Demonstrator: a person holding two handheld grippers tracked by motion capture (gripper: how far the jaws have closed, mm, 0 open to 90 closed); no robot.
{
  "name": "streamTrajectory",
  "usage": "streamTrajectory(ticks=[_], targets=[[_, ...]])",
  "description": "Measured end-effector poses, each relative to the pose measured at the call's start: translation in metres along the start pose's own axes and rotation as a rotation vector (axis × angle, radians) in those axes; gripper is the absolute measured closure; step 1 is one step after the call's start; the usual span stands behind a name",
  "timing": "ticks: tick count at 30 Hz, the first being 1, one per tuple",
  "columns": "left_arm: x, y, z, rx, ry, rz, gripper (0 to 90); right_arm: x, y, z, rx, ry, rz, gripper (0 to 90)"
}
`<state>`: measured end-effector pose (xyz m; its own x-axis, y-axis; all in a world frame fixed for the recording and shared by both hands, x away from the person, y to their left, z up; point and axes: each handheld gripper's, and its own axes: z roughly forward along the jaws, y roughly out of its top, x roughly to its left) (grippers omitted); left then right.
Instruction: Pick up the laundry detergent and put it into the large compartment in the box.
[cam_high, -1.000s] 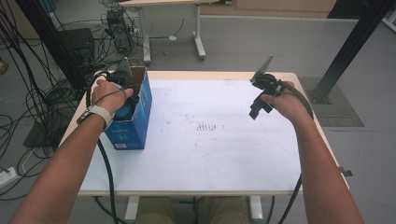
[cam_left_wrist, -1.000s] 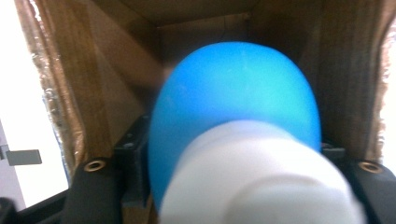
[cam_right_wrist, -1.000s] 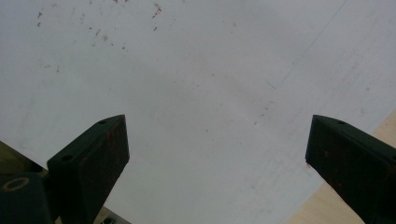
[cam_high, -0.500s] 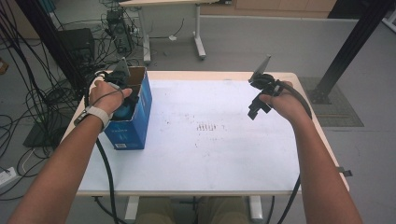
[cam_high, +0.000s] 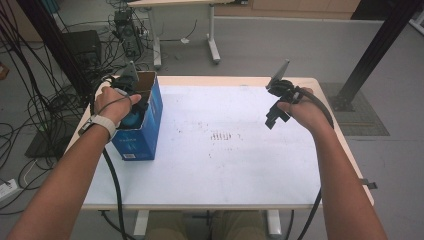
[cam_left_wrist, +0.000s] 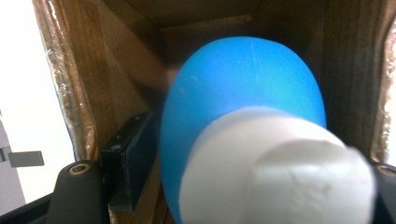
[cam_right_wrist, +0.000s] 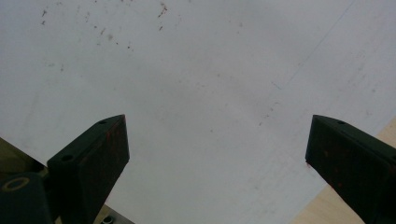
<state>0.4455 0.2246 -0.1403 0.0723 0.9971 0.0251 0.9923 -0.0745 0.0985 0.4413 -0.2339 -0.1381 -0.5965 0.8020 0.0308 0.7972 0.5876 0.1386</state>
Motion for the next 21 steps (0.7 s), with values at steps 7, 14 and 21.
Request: streamTrajectory(ticks=[7,14,21], targets=[[0.002,-0.003,-0.009,-0.006,-0.012,0.007,28.0,0.003,0.0,-0.002,-0.002,-0.001,-0.01,6.0],[0.011,-0.009,-0.02,-0.017,-0.051,0.015,19.7,0.005,-0.002,-0.004,0.0,0.001,-0.017,6.0],[0.012,-0.014,-0.032,-0.026,-0.06,0.021,14.8,0.008,-0.005,-0.006,-0.005,0.003,-0.026,6.0]])
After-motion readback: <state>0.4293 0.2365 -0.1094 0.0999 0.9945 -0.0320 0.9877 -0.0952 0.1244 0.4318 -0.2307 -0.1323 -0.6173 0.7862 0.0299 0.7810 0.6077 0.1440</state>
